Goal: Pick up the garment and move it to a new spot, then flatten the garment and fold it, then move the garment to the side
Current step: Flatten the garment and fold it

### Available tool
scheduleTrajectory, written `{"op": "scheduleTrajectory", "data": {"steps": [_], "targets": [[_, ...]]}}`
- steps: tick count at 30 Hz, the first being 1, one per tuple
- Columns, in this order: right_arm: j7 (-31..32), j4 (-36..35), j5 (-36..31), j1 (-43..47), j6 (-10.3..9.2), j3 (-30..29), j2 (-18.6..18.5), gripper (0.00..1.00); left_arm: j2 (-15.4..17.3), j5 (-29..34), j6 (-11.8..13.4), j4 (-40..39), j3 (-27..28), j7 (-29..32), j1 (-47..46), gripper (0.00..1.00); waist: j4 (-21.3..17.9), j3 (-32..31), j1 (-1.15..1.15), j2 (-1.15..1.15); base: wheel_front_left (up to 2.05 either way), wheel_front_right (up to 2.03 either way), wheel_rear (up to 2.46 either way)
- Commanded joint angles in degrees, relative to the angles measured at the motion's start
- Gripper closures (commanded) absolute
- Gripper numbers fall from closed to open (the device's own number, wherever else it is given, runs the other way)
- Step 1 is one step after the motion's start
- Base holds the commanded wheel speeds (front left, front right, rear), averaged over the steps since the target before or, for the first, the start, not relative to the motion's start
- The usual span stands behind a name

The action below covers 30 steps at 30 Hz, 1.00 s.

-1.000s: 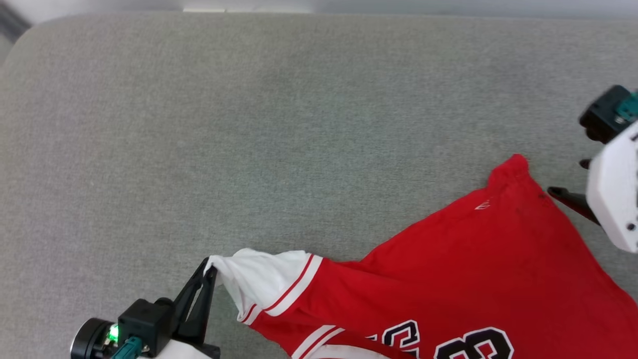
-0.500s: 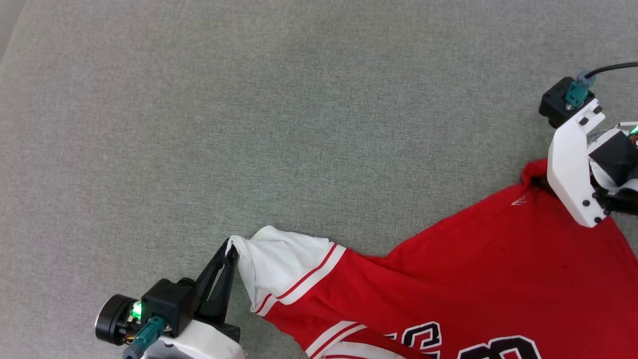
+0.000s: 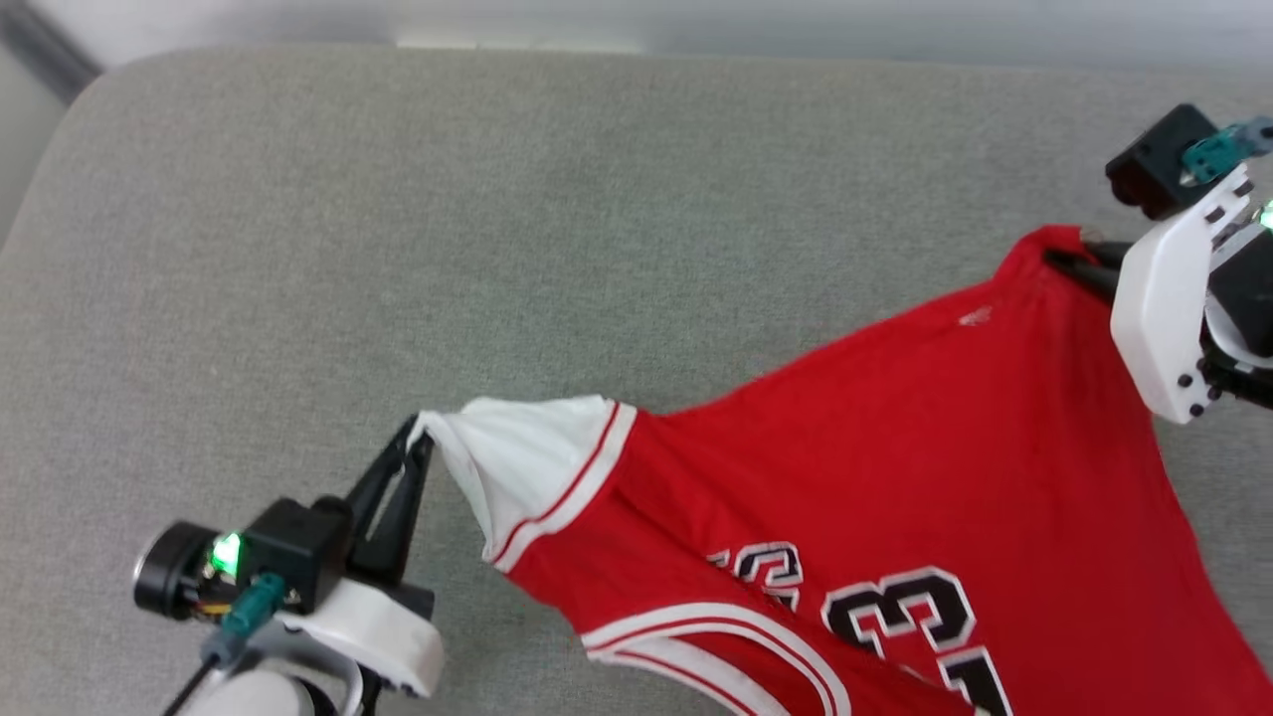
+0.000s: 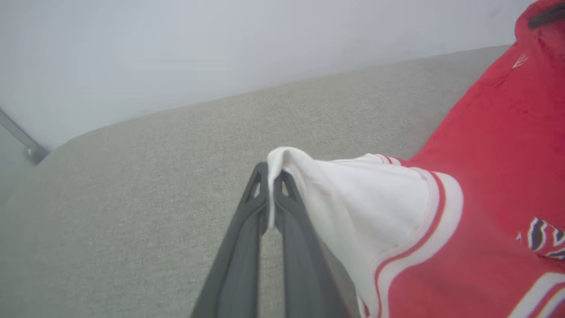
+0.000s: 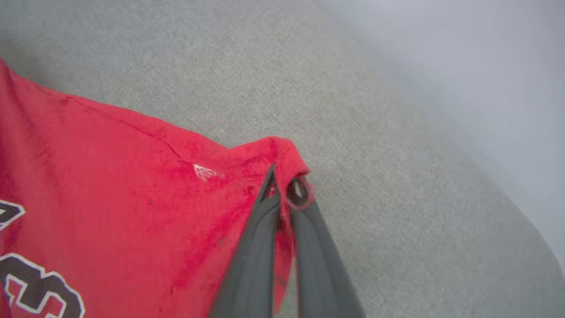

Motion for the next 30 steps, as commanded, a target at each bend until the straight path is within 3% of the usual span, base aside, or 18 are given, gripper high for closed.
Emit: {"op": "scheduleTrajectory", "data": {"steps": [1,5,16,22,30], "targets": [[-2.35,-0.46,0.12,-1.24,-0.03,-1.07,-0.09,1.00,0.67,0.46,-0.35,-0.38,0.66,0.41,-2.07,1.00,-1.65,-2.26,-0.01,0.00,0.00,0.00,0.00],[-7.44,0.90,-1.85,-2.39,-0.03,-4.60,0.77,1.00,1.84,1.89,-1.75,-1.09,1.81,2.30,-8.28,1.00,-2.92,-3.17,-0.01,0.00,0.00,0.00,0.00],[-15.95,6.77,-11.78,-10.30,-0.03,-19.04,10.32,1.00,3.32,4.97,-8.92,1.47,5.71,8.78,-32.71,1.00,-6.57,1.08,-0.01,0.00,0.00,0.00,0.00],[-17.02,10.00,-18.03,-18.85,-0.03,-26.40,16.07,1.00,0.77,6.27,-14.10,6.76,6.52,11.33,-48.37,1.00,-7.11,5.84,-0.01,0.00,0.00,0.00,0.00],[-14.26,14.04,-24.41,-32.69,-0.03,-29.46,19.43,1.00,-3.76,9.35,-19.88,16.97,5.85,13.35,-68.37,1.00,-6.18,11.49,-0.01,0.00,0.00,0.00,0.00]]}}
